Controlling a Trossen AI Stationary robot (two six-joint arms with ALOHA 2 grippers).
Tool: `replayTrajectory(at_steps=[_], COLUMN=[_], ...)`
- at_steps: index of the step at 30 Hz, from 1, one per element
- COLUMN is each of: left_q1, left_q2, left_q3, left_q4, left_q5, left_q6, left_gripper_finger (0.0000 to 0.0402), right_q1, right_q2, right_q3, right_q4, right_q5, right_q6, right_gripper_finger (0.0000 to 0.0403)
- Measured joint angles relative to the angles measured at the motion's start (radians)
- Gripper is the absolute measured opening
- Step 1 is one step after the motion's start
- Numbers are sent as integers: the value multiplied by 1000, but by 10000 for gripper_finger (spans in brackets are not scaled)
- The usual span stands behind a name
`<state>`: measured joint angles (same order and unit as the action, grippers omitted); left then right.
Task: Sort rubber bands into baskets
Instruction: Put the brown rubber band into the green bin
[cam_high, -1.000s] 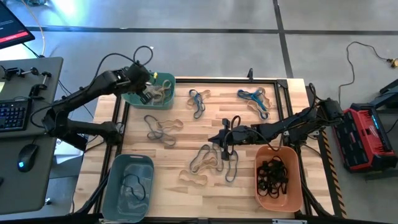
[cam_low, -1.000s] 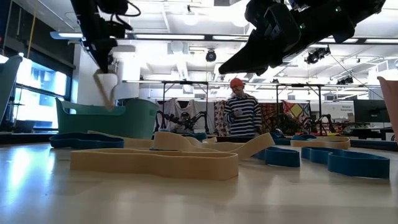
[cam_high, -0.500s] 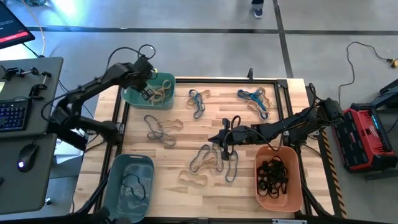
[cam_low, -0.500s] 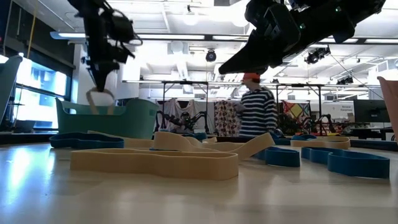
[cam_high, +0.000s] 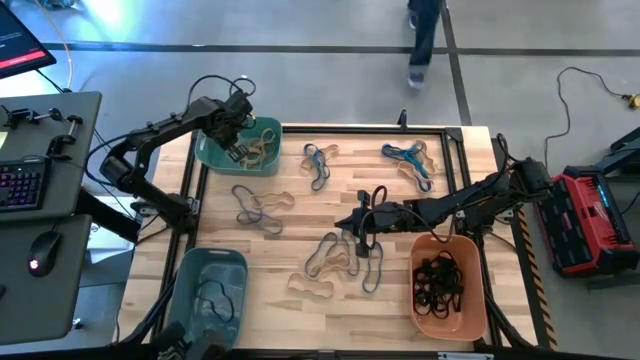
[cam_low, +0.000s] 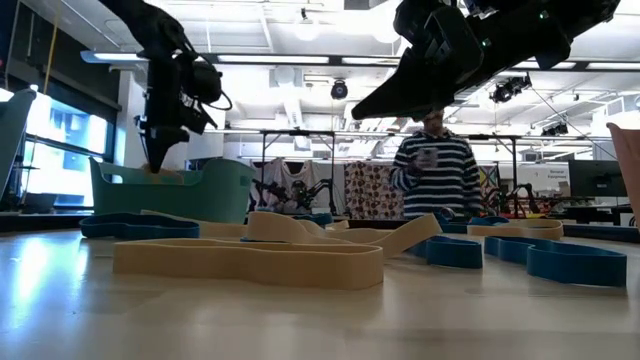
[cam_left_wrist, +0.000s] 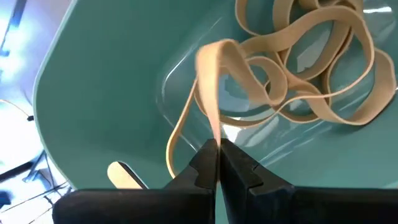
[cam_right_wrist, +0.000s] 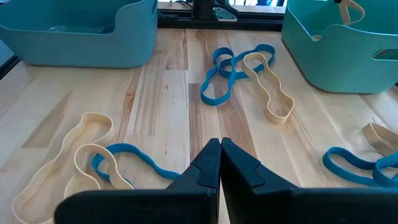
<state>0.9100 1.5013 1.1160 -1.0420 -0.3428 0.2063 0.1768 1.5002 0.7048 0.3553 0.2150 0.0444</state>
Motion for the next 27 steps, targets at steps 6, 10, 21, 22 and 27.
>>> replayTrajectory(at_steps=[6,10,21,22,27], left_q1=[-8,-19,-108,-122,-205], left_q2=[-16,-52,-284,-314,-458], left_q3=[0,0,-84,-98,-159], left_q4=[-1,0,190,226,381], left_q5=[3,20,122,141,187], left_q6=[15,24,-14,-23,-48], left_gripper_finger=[25,57,123,123,124], right_q1=[0,0,0,-1,-37], right_q2=[0,0,-11,-19,-95], right_q3=[0,0,0,0,0], right_q4=[0,0,-44,-60,-218], right_q5=[0,0,76,89,179], right_q6=[1,0,9,16,77], right_gripper_finger=[0,0,0,0,0])
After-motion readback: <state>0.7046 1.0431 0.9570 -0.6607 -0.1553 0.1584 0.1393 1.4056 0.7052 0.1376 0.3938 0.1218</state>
